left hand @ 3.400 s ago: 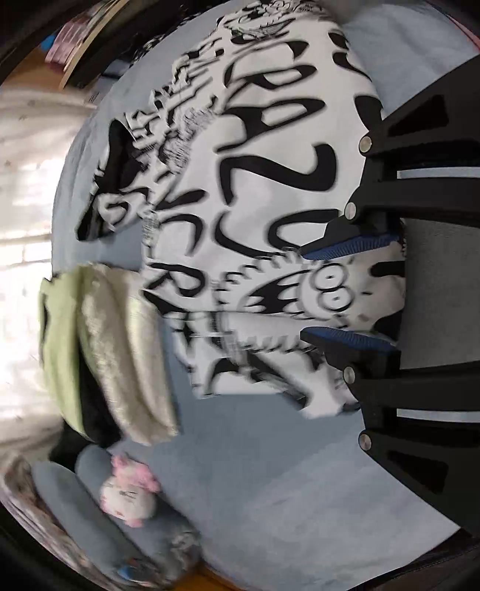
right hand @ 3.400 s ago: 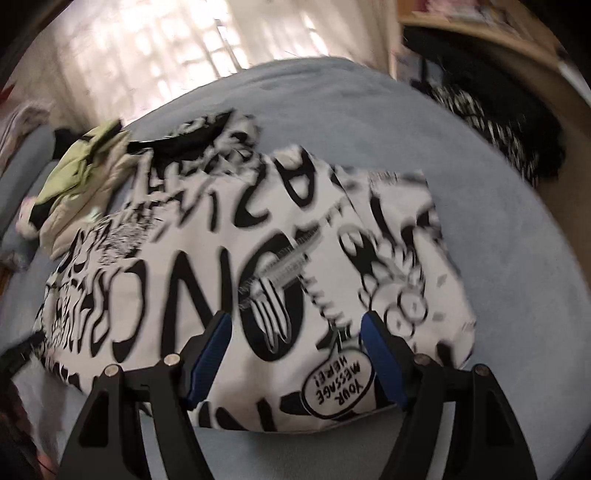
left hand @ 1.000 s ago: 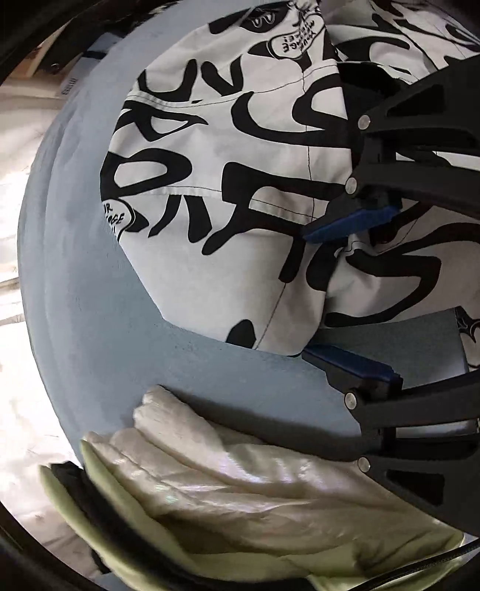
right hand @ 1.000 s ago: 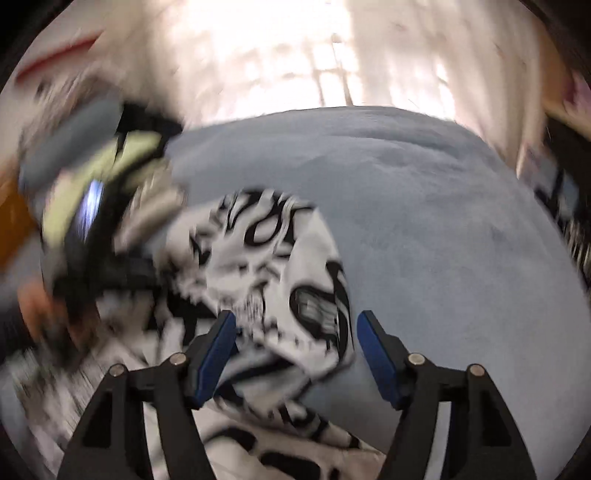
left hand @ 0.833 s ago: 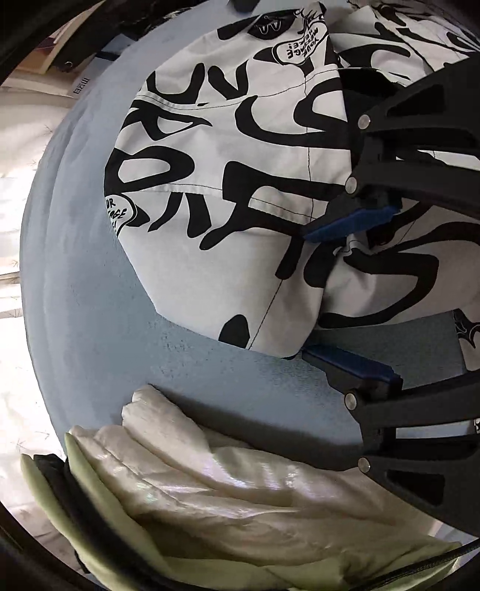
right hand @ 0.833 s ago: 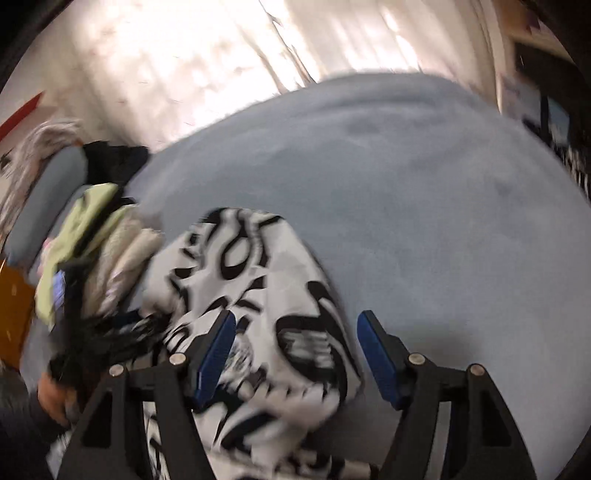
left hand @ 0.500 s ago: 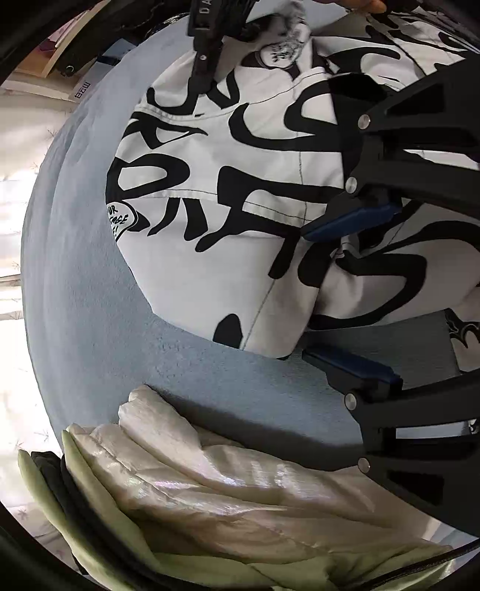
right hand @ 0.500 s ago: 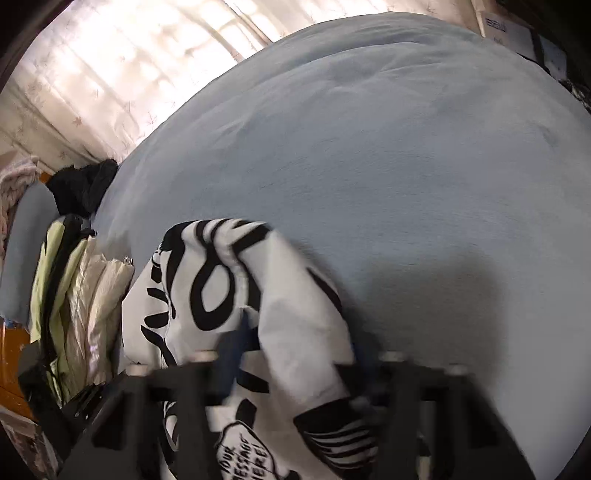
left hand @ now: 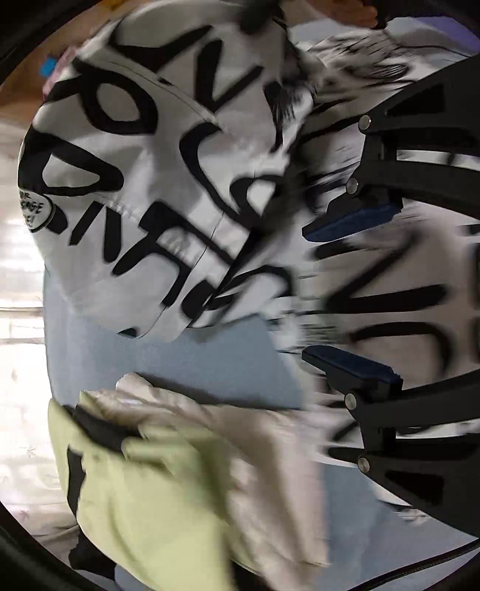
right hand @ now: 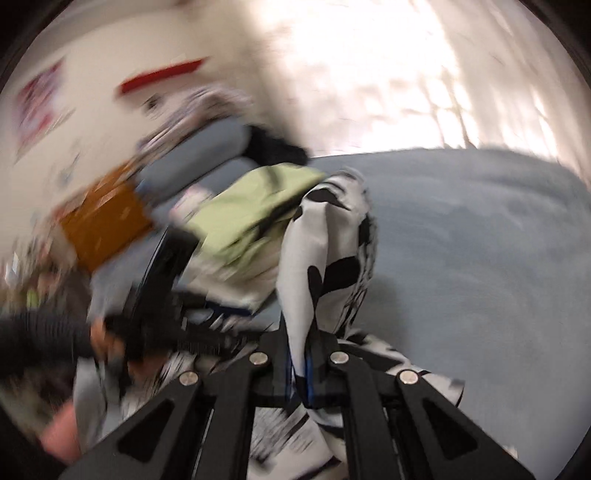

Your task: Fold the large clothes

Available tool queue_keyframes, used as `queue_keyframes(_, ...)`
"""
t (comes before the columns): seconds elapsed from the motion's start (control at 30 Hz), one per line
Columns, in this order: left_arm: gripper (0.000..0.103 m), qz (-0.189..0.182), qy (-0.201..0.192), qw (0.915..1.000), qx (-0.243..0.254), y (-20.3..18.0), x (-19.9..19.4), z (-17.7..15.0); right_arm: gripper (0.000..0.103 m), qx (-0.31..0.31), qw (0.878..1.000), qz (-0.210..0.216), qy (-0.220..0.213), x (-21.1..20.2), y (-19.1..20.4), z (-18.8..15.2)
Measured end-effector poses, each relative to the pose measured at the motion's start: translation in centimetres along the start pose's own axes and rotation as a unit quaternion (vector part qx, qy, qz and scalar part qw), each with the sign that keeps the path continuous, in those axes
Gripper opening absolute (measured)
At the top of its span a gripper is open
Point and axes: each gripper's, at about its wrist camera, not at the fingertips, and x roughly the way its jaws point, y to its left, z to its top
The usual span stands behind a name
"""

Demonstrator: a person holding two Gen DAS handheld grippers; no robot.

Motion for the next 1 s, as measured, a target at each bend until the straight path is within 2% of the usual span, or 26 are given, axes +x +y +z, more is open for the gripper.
queue_keyframes(0.1, 0.057, -0.023, 0.01, 0.9997, -0.006, 0.9, -3.3, -5.0, 0.005, -0.087, 0.995, -0.028, 0.041, -1.8, 5.6, -3.4)
queue_keyframes(0.17, 0.057, -0.033, 0.02, 0.9992, -0.008, 1.2, -4.9, -8.5, 0.007, -0.136, 0.984, -0.077, 0.084, -1.9, 8.4, -6.8)
queue_keyframes(0.23, 0.057, -0.035, 0.03, 0.9989, -0.002, 1.5, -6.5, -12.0, 0.009, -0.148, 0.976, -0.114, 0.111, -2.3, 10.0, -9.5)
queue_keyframes(0.33, 0.057, -0.042, 0.04, 0.9982, 0.015, 1.9, -8.5, -16.0, 0.01, -0.104, 0.974, -0.152, 0.133, -3.1, 10.4, -12.4)
queue_keyframes(0.43, 0.057, -0.066, 0.047, 0.9965, 0.021, 2.0, -10.2, -18.3, 0.014, -0.029, 0.978, -0.166, 0.124, -5.0, 10.8, -14.1)
queue_keyframes(0.5, 0.057, -0.08, 0.041, 0.9955, 0.028, 2.1, -11.7, -19.3, 0.018, 0.029, 0.981, -0.158, 0.112, -5.8, 11.0, -14.6)
queue_keyframes(0.53, 0.057, -0.085, 0.039, 0.9952, 0.029, 1.4, -12.2, -19.5, 0.02, 0.057, 0.98, -0.156, 0.107, -6.1, 11.1, -14.9)
queue_keyframes(0.6, 0.058, -0.106, 0.039, 0.9932, 0.028, 1.7, -13.0, -19.3, 0.032, 0.104, 0.978, -0.149, 0.098, -6.3, 11.1, -15.4)
queue_keyframes(0.67, 0.068, -0.127, 0.044, 0.9908, 0.02, 2.1, -13.5, -19.1, 0.045, 0.159, 0.975, -0.128, 0.087, -6.8, 11.0, -15.9)
queue_keyframes(0.77, 0.071, -0.157, 0.05, 0.9864, 0.005, 2.1, -12.5, -16.7, 0.05, 0.216, 0.969, -0.1, 0.069, -7.7, 11.2, -16.6)
queue_keyframes(0.87, 0.071, -0.194, 0.058, 0.9791, -0.026, 1.6, -10.8, -14.5, 0.057, 0.285, 0.955, -0.066, 0.049, -8.2, 10.1, -16.8)
queue_keyframes(0.97, 0.074, -0.238, 0.069, 0.9667, -0.063, 2.8, -8.7, -12.2, 0.063, 0.361, 0.932, -0.026, 0.018, -8.5, 8.2, -17.3)
queue_keyframes(1.0, 0.074, -0.25, 0.071, 0.9628, -0.075, 3.1, -8.1, -11.7, 0.066, 0.39, 0.921, -0.012, 0.005, -8.5, 7.3, -17.6)
